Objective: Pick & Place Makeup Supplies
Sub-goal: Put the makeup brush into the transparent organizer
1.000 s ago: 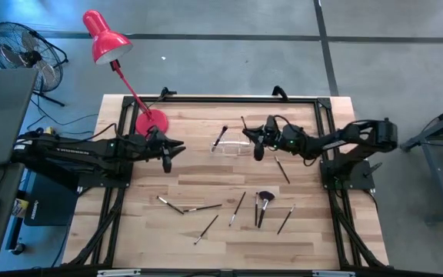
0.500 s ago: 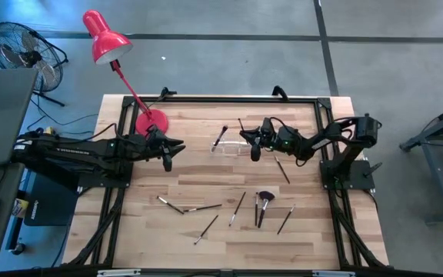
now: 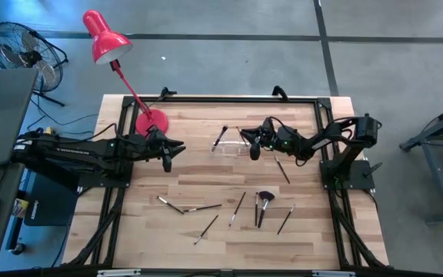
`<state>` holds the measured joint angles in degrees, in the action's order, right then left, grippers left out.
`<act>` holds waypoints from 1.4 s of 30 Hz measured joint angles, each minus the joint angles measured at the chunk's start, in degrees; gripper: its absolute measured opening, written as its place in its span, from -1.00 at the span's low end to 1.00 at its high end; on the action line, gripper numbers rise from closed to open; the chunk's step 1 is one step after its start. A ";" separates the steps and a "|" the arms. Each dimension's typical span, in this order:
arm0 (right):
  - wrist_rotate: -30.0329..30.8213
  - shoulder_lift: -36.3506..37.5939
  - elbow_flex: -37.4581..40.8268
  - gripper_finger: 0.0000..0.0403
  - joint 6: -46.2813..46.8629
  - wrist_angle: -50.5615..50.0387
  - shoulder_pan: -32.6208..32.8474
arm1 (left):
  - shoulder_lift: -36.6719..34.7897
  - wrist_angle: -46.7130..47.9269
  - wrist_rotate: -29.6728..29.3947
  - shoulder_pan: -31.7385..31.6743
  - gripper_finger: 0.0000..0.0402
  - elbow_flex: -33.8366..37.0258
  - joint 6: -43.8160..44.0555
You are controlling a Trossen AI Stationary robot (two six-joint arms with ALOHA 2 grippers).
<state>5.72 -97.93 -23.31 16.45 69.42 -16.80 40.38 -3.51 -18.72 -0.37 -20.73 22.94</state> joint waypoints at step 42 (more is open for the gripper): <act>26.59 29.03 -19.21 -0.99 5.45 -74.42 28.66 | 2.95 1.95 2.91 12.35 -0.47 -1.25 2.27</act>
<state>32.31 -68.90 -42.52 21.89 -5.01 11.86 43.33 -1.55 -15.81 11.99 -21.98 25.21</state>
